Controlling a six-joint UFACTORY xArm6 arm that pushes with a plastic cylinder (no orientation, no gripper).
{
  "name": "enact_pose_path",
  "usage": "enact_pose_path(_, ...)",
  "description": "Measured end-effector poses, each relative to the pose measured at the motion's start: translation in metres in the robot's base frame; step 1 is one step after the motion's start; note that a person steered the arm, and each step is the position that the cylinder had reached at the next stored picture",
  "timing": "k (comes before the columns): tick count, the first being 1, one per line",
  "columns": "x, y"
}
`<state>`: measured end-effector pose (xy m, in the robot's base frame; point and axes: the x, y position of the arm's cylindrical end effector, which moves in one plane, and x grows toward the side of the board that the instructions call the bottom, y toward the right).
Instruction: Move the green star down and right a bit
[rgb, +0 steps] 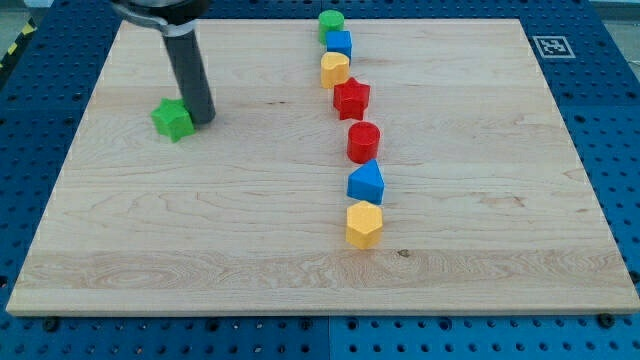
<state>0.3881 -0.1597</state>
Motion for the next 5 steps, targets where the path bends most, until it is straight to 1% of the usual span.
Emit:
enact_pose_path(1, -0.016, -0.005)
enact_pose_path(2, -0.042, -0.007)
enact_pose_path(3, -0.038, -0.042)
enact_pose_path(4, -0.018, -0.06)
enact_pose_path(5, -0.002, -0.054)
